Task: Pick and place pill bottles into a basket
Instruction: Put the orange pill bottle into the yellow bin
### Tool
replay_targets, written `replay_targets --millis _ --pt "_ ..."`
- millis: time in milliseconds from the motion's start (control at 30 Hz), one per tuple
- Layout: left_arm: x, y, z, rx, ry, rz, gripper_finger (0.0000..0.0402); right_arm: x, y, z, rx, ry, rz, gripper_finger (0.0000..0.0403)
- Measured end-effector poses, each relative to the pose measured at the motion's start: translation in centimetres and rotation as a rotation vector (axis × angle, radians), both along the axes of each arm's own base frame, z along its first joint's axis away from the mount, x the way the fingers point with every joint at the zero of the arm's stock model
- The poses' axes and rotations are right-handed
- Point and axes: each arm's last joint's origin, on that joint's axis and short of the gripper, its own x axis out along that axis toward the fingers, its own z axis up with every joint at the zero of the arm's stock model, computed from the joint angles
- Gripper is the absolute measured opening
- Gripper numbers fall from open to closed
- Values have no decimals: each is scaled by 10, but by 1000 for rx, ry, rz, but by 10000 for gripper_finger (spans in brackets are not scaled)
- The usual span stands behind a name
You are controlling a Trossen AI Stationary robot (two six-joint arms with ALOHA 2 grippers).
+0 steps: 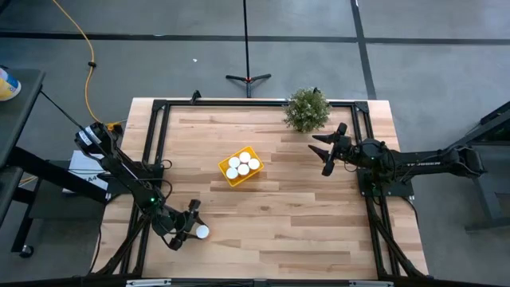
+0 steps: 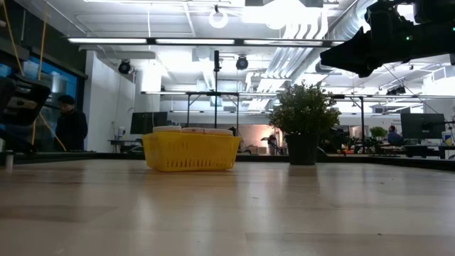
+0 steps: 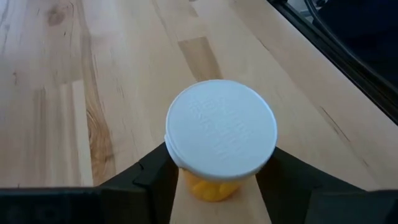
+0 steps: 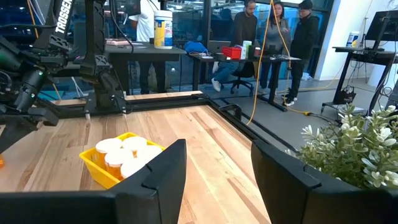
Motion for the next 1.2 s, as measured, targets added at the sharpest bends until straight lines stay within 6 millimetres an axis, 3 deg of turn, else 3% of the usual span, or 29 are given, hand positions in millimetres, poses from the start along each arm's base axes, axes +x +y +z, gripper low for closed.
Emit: replay_targets --millis 167,633,1000,1200 --pt "0 0 0 -7 8 -15 204 0 0 0 0 0 0 172" --pt "-2 5 14 76 -78 -33 204 0 0 2 5 -18 16 172" --pt "24 47 34 109 -133 160 206 0 0 1 -6 -13 8 172" --pt "41 71 60 185 -163 205 206 0 0 1 -26 -3 8 172"
